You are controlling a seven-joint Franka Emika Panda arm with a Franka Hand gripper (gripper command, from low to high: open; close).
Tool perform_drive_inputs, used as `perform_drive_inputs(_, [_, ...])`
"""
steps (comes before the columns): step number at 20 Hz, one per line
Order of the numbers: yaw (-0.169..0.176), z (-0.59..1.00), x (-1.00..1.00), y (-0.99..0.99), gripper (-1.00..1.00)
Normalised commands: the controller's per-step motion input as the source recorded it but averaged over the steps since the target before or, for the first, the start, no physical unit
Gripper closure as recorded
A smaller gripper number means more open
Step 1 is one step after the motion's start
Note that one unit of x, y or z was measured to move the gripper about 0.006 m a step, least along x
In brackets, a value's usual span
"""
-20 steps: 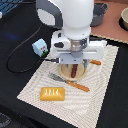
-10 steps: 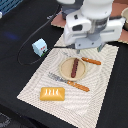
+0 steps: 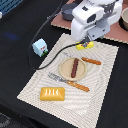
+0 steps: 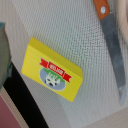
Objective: Interact with the objects in diverse but meaningful ways.
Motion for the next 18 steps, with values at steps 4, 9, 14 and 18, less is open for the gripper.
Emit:
perform_drive_inputs(4, [0.264,-0.17,-0.28,0.29,-1.0])
perform_drive_inputs(9, [0.21,-0.11,-0.25,0.3,-1.0])
perform_drive_inputs(14, [0.094,-0.03,-0.11,0.29,-1.0])
perform_drive_inputs(18, [0.069,-0.15,-0.03,0.33,-1.0])
